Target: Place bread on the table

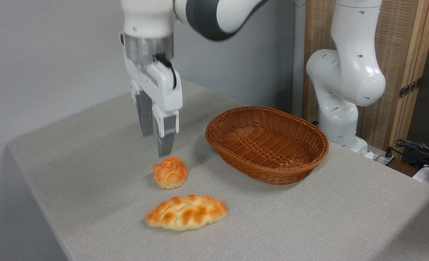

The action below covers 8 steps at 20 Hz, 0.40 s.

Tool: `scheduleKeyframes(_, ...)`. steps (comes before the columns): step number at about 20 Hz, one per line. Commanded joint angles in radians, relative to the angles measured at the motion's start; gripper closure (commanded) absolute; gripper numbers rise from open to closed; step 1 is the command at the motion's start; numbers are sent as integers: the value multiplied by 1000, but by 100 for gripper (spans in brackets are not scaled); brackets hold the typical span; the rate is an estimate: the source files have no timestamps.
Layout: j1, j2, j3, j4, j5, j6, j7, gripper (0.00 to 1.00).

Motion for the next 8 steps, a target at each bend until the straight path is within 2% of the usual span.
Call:
scheduleKeyframes(1,-2,7,6,71,-7,-93,-84,0)
scheduleKeyframes(3,-2,12,7,71,-3,-104,-131,0)
scheduleKeyframes(8,-1,14,18,69,30,-119,-137,0)
